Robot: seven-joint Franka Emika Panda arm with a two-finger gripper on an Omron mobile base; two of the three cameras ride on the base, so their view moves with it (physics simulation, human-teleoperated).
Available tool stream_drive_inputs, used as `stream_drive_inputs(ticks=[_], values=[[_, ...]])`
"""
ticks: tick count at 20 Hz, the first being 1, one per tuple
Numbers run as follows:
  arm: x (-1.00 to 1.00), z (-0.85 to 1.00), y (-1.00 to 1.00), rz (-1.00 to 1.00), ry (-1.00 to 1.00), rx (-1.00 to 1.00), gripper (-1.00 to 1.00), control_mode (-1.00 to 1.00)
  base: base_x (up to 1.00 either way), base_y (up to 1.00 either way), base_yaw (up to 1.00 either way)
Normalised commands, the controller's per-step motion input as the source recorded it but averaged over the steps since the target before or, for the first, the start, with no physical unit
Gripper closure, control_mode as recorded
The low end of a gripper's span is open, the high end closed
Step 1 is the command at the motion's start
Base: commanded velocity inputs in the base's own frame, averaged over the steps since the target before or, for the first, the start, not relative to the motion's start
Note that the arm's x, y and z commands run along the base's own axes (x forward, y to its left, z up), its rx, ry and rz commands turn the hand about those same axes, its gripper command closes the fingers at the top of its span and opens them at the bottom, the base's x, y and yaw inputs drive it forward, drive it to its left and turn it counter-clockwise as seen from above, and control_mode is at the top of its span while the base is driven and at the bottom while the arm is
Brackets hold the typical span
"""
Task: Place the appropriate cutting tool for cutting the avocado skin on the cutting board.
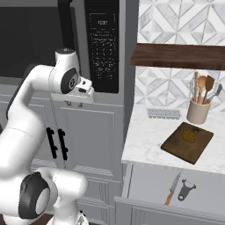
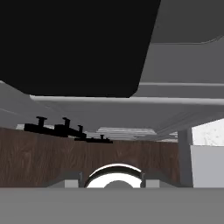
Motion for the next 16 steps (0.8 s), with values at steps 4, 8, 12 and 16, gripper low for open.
stream_drive_inputs(ticks=[4,8,12,16], values=[[-0.37,-0.03,-0.16,0.0,-0.05,0.02,-1.0,-1.0,0.0,0.0,0.0],[-0.71,-0.05,-0.51,0.0,-0.03,0.02,-1.0,-1.0,0.0,0.0,0.0],[-0.58,-0.4,-0.97,0.0,0.0,0.0,-1.0,-1.0,0.0,0.0,0.0],[-0.23,-0.63,-1.0,0.0,0.02,0.0,-1.0,-1.0,0.0,0.0,0.0]])
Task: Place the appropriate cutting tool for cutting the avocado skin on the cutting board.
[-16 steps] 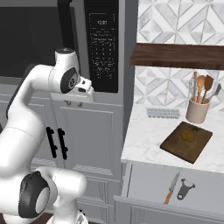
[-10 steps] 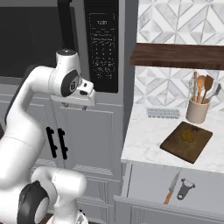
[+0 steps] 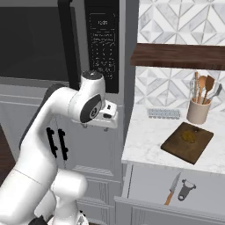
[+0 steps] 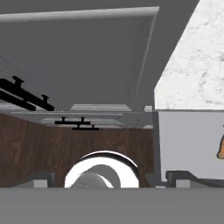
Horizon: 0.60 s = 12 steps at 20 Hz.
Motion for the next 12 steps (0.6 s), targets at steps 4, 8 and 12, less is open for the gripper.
stream_drive_inputs(ticks=[4,8,12], values=[[-0.06,-0.71,-1.0,0.01,0.02,0.0,-1.0,-1.0,0.0,0.0,0.0],[-0.01,-0.73,-1.0,0.0,0.11,0.0,-1.0,-1.0,0.0,0.0,0.0],[0.0,-0.63,-1.0,0.0,0.15,0.0,-1.0,-1.0,0.0,0.0,0.0]])
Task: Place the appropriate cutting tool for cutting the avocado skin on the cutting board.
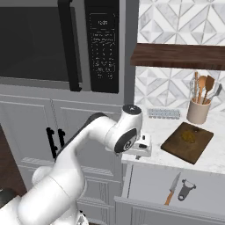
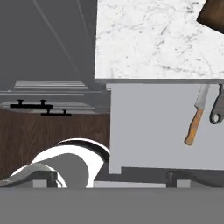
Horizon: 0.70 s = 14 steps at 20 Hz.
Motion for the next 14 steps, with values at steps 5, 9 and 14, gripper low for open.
stream_drive_inputs(ticks=[5,9,14], values=[[0.0,-0.58,-1.0,0.0,0.16,0.0,-1.0,-1.0,0.0,0.0,0.0],[0.0,-0.61,-0.93,0.0,0.11,0.01,-1.0,-1.0,0.0,0.0,0.0],[0.05,-0.53,-0.93,0.0,0.1,0.0,-1.0,-1.0,0.0,0.0,0.0]])
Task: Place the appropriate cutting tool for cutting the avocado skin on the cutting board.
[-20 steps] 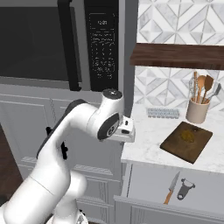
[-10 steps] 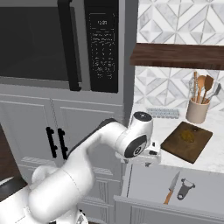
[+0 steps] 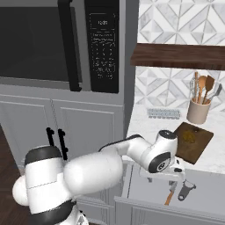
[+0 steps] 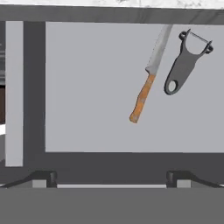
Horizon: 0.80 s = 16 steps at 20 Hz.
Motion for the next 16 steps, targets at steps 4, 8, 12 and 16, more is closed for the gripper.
stream_drive_inputs(ticks=[4,8,12,16], values=[[0.16,-0.49,-0.79,0.0,0.08,0.01,-1.0,-1.0,0.0,0.0,0.0],[0.05,-0.5,-0.51,0.0,0.05,0.03,-1.0,-1.0,0.0,0.0,0.0],[0.09,-0.46,-0.29,-0.02,0.01,0.06,-1.0,-1.0,0.0,0.0,0.0],[0.02,-0.4,-0.29,0.0,0.03,0.06,-1.0,-1.0,0.0,0.0,0.0]])
